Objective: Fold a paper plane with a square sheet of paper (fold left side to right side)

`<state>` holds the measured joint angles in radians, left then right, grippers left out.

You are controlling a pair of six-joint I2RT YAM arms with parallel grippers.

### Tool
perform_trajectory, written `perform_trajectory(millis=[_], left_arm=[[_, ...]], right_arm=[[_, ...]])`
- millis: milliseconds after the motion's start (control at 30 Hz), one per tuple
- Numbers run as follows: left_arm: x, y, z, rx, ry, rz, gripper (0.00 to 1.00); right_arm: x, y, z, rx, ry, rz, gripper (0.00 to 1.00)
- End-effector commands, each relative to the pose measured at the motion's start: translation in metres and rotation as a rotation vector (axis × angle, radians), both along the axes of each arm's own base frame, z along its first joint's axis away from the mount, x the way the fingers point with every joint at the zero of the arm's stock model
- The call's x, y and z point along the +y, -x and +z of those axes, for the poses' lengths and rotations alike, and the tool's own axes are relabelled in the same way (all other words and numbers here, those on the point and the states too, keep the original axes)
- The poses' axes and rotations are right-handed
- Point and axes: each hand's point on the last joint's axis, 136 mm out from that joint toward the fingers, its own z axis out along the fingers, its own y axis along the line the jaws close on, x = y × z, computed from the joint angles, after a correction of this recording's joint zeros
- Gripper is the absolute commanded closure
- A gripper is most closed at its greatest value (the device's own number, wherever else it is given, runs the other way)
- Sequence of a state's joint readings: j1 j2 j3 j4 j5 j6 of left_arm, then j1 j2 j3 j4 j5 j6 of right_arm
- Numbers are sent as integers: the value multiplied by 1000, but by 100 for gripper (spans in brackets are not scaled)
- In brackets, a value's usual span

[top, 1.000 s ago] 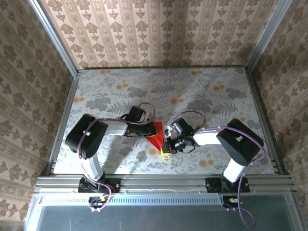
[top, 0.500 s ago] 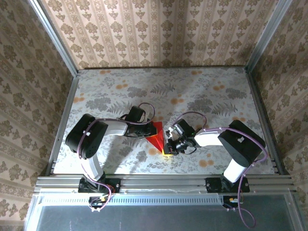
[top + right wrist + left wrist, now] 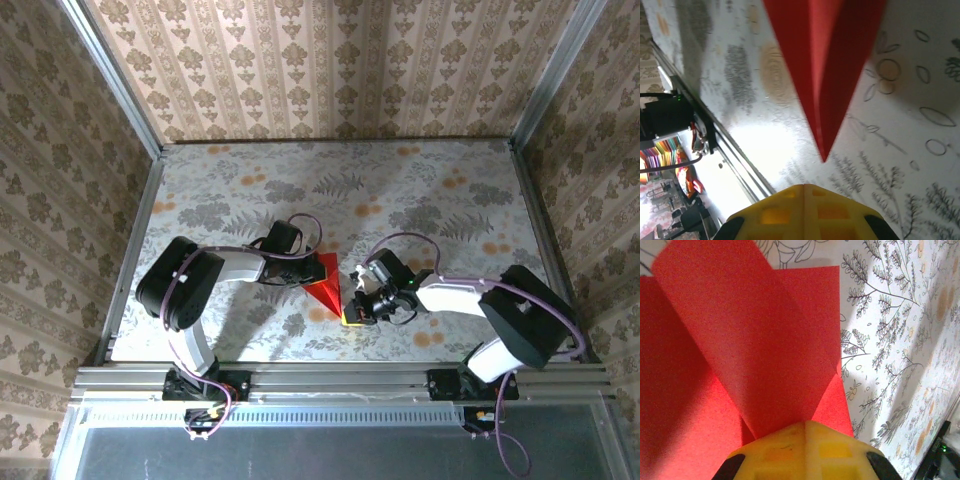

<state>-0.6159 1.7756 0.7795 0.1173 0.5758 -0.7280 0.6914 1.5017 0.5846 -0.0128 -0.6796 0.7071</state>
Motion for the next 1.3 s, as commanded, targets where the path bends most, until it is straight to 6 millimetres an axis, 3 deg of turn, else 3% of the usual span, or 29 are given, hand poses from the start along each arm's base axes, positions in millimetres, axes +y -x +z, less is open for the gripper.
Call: perform_trajectory(millis=[0,200,333,533,900,1267], left_arm=[[21,17,-27,57,-122,8,100],[21,18,-28,58,-122,7,100],[21,18,-27,59,-121,5,100],[20,18,-28,62,-121,3,100],[20,17,-27,57,-122,1,100],[22,17,-29,61,-129,6,100]], right_arm=[[2,-5,13,-37,4,8,98],[21,-30,19,-86,-15,3,98],[33,-44,11,-83,-14,4,98],[34,-57,-10,-74,46,-7,98],[23,-44,-37,-10,102,-6,98],[16,-27,-34,15,96,7,98]])
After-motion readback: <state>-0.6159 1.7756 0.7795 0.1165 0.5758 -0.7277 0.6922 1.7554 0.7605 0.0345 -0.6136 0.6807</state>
